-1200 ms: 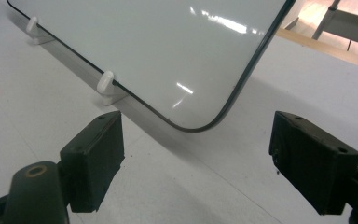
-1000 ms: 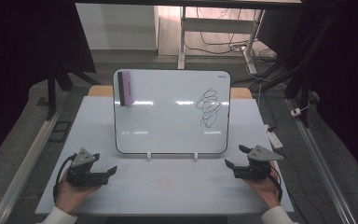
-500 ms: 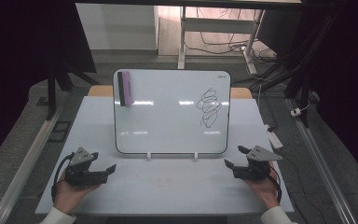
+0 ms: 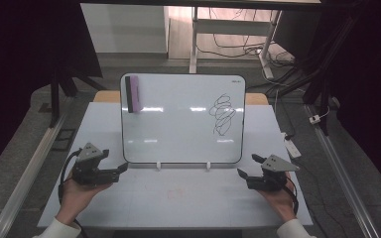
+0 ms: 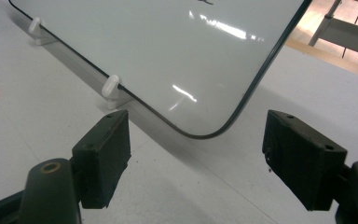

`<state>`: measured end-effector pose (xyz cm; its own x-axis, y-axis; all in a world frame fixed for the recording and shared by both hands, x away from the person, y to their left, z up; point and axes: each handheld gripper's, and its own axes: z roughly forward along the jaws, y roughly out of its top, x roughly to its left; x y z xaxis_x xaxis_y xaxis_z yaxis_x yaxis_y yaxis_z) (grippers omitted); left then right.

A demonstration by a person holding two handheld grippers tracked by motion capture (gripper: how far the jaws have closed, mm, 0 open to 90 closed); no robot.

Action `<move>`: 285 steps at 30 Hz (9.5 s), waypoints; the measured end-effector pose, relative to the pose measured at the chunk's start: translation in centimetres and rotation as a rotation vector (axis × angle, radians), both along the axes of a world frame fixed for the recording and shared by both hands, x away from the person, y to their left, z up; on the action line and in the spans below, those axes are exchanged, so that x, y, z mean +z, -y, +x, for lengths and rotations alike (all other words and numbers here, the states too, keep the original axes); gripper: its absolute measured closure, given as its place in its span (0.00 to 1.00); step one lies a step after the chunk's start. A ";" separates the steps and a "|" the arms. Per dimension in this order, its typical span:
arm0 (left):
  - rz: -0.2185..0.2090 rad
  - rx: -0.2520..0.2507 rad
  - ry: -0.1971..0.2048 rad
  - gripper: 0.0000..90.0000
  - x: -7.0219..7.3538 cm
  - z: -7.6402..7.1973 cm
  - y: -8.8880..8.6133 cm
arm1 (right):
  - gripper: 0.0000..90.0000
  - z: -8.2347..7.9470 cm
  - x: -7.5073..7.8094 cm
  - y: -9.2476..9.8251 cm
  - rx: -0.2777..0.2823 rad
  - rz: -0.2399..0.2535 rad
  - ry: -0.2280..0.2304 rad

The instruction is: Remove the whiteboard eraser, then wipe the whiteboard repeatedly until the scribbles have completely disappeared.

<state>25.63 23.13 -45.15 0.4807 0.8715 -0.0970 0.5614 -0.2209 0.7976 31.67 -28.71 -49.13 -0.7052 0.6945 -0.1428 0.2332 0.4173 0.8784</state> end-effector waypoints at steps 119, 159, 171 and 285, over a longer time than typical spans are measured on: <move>-0.165 -0.193 0.039 0.66 2.3 3.7 6.7 | 0.27 -0.4 -0.3 -0.9 -0.009 -0.024 0.010; -0.156 -0.306 0.034 0.66 -0.3 4.4 14.8 | 0.25 -2.1 0.2 -12.9 0.155 0.238 -0.204; -0.167 -0.322 0.053 0.66 -0.4 4.0 15.7 | 0.29 -1.7 -0.1 -15.2 0.120 0.310 -0.250; -0.057 -0.043 -0.105 0.23 -5.6 -1.2 -1.7 | 0.45 12.0 12.6 -13.7 -0.193 -0.237 0.161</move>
<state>24.48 24.78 -50.74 0.5025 0.8418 -0.1974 0.6333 -0.2029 0.7468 43.67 -15.05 -36.49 -0.5191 0.7472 -0.4151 0.1936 0.5758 0.7943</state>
